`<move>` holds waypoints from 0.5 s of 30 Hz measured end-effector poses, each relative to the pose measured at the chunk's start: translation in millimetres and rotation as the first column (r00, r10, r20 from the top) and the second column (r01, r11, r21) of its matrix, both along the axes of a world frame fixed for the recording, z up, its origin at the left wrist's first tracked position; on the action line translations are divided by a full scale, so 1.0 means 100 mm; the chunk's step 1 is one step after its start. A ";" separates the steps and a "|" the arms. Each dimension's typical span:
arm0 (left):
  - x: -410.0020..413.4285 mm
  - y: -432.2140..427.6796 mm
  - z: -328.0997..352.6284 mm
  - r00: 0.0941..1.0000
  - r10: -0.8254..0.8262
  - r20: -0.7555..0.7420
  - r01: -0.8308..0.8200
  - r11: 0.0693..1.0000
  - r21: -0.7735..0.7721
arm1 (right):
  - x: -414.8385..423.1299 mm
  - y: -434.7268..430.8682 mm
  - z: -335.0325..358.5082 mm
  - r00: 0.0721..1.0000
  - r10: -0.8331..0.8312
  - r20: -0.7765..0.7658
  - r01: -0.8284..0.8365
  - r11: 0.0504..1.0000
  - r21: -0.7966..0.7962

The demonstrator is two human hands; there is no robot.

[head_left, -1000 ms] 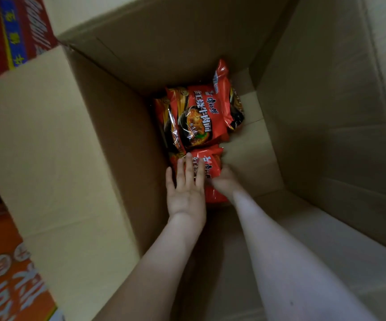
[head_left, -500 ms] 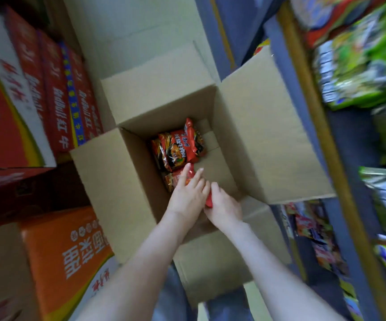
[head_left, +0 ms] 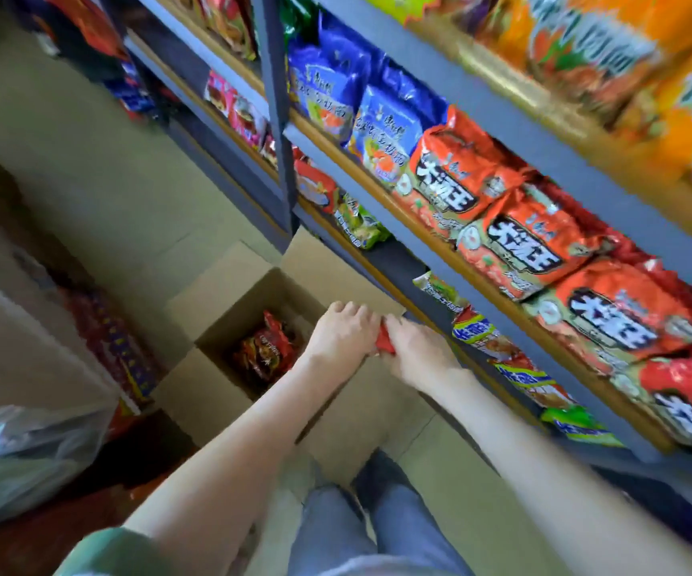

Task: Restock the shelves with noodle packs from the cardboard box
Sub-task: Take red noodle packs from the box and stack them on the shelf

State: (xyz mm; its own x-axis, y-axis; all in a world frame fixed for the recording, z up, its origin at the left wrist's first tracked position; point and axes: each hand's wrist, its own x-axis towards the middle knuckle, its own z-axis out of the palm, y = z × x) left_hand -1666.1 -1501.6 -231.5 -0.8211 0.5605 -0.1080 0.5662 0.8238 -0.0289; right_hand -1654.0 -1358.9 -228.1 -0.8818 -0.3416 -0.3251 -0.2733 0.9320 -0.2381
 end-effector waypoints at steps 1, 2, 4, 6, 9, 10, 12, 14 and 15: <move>0.02 0.07 0.18 0.998 -0.039 -0.043 0.039 0.999 0.020 | 0.06 0.07 0.19 0.999 -0.022 -0.039 0.022 1.000 0.002; 0.04 0.14 0.35 0.993 -0.080 -0.091 0.084 0.996 0.035 | 0.11 0.15 0.38 0.996 -0.048 -0.076 0.048 0.999 0.004; 0.06 0.29 0.64 0.970 -0.157 -0.187 0.171 0.983 0.063 | 0.22 0.31 0.72 0.983 -0.078 -0.164 0.087 0.995 0.046; 0.06 0.46 0.89 0.936 -0.213 -0.281 0.248 0.964 0.093 | 0.34 0.47 1.00 0.959 -0.099 -0.265 0.131 0.986 0.106; 0.11 0.73 1.21 0.888 -0.260 -0.379 0.312 0.946 0.082 | 0.53 0.68 1.30 0.908 -0.208 -0.365 0.249 0.966 0.068; 0.14 0.82 1.30 0.877 -0.269 -0.397 0.326 0.942 0.081 | 0.58 0.75 1.37 0.884 -0.232 -0.405 0.278 0.959 0.058; 0.20 0.98 1.45 0.856 -0.288 -0.429 0.359 0.928 0.094 | 0.71 0.88 1.51 0.837 -0.246 -0.489 0.315 0.947 0.062; 0.28 1.13 1.59 0.831 -0.298 -0.470 0.397 0.909 0.125 | 0.84 1.02 1.62 0.774 -0.262 -0.576 0.349 0.936 0.042; 0.34 1.21 1.66 0.815 -0.301 -0.495 0.416 0.899 0.138 | 0.91 1.09 1.67 0.743 -0.267 -0.614 0.365 0.930 0.037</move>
